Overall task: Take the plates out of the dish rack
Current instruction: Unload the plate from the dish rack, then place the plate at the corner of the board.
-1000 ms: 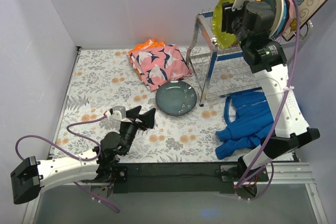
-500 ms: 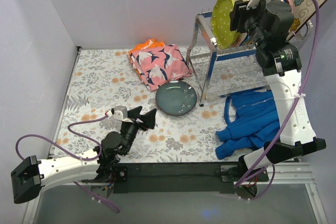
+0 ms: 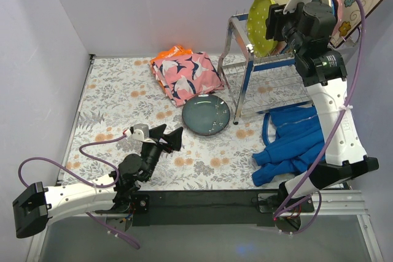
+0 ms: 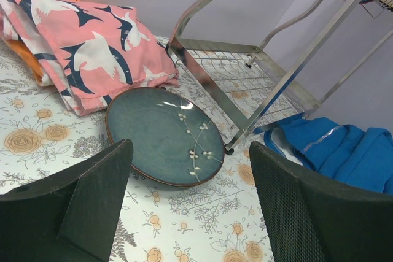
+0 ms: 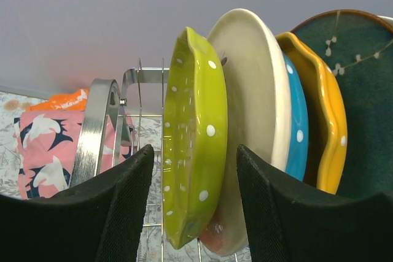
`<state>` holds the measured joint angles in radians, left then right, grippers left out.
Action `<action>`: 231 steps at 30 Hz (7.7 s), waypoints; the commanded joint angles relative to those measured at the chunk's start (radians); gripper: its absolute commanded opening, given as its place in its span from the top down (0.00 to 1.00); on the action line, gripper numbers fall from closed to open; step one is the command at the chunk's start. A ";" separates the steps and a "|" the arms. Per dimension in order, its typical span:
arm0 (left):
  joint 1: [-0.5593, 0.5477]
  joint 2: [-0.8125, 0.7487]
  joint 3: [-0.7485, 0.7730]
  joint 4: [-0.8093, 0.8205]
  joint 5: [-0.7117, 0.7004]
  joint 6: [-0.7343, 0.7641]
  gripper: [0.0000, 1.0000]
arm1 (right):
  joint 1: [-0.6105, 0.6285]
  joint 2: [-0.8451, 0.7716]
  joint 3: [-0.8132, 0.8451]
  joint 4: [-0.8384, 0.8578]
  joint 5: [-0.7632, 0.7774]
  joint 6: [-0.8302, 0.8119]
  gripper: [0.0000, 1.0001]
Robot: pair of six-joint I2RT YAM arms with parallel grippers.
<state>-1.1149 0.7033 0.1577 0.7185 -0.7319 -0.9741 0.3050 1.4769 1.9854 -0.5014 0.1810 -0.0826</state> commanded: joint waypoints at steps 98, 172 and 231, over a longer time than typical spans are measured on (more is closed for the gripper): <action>-0.002 0.019 0.023 0.019 0.005 0.020 0.27 | 0.034 0.017 0.102 0.520 -0.044 0.214 0.99; -0.002 -0.525 0.149 -0.689 0.470 -0.759 1.00 | 0.418 -0.742 -1.633 1.250 -0.474 1.009 0.42; 1.462 1.206 0.960 0.007 1.261 -0.920 1.00 | 0.410 -1.121 -1.597 0.632 -0.336 0.661 0.02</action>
<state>0.3431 1.8278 0.9852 0.5671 0.4526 -1.8812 0.7189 0.3759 0.4030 0.1032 -0.1608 0.5991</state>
